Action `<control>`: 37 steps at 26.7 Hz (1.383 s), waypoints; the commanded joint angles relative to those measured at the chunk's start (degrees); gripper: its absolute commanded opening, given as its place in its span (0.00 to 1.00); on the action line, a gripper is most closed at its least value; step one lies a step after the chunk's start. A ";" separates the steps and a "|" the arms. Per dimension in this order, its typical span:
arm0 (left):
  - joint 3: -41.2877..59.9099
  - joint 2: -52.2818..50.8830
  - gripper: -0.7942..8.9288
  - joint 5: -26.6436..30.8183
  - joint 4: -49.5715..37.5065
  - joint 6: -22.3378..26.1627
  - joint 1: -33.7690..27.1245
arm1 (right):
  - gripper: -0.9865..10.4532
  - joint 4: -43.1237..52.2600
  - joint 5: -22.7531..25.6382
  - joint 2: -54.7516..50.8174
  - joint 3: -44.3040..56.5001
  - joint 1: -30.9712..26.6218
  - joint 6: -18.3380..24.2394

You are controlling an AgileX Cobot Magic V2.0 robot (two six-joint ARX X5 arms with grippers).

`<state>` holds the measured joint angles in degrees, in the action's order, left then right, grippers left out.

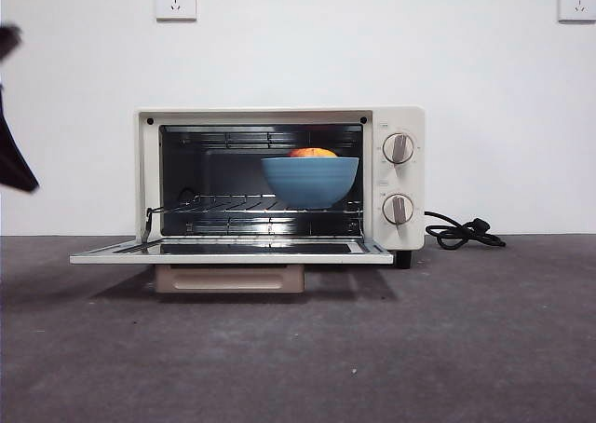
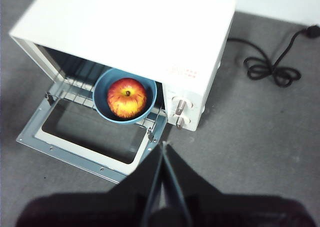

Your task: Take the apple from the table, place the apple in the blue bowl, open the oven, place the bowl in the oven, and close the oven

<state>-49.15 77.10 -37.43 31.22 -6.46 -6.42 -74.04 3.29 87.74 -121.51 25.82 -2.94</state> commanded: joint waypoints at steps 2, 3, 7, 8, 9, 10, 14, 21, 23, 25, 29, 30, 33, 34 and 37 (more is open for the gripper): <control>0.79 5.31 0.07 -0.52 -2.62 0.35 0.11 | 0.08 -1.55 0.96 -2.97 1.07 0.09 1.60; 0.79 6.36 0.07 -0.48 -3.34 0.13 0.11 | 0.08 -1.44 1.38 -3.89 1.90 0.09 1.68; 0.79 10.82 0.07 -0.57 -6.14 -1.75 0.07 | 0.08 0.57 1.73 -9.44 8.92 0.09 1.75; 0.79 11.96 0.07 -1.07 -6.67 -2.25 0.07 | 0.08 1.42 1.73 -11.17 11.45 0.09 1.70; 0.79 12.87 0.07 -1.86 -7.08 -2.38 0.09 | 0.08 2.27 1.70 -12.68 13.79 0.09 1.62; 0.79 13.90 0.07 -2.71 -7.61 -2.38 0.31 | 0.08 3.56 1.68 -14.38 16.66 0.09 1.53; 0.79 17.25 0.07 -1.53 -10.49 -3.56 1.92 | 0.08 7.98 1.60 -21.07 27.93 0.07 -1.46; 0.79 19.04 0.07 -2.16 -16.22 -8.46 2.05 | 0.08 11.50 -0.04 -28.92 39.52 0.09 -4.11; 0.79 19.04 0.07 -2.23 -17.59 -9.86 2.05 | 0.08 11.34 -0.52 -30.08 40.33 0.09 -5.14; 0.79 19.04 0.07 -2.25 -17.59 -9.97 2.10 | 0.08 11.19 -0.79 -30.82 40.39 0.09 -5.42; 0.79 19.04 0.07 0.83 -15.78 -9.31 3.32 | 0.08 11.08 -0.74 -32.22 40.39 0.09 -5.46; 0.79 19.04 0.07 1.66 -15.50 -8.98 3.61 | 0.08 11.06 -0.76 -32.55 40.39 0.09 -5.49; 0.79 19.04 0.07 -1.49 -16.24 -9.31 3.82 | 0.08 11.06 -0.74 -32.89 40.39 0.09 -5.57; 0.79 19.04 0.07 -2.10 -16.28 -9.44 3.91 | 0.08 11.02 -0.74 -32.89 40.39 0.09 -5.57; 0.79 19.04 0.07 -3.52 -16.15 -9.46 4.37 | 0.08 11.02 -0.76 -32.89 40.39 0.09 -5.57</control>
<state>-49.01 95.81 -38.87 15.38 -15.75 -2.66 -63.37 2.74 54.94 -81.71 25.82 -7.97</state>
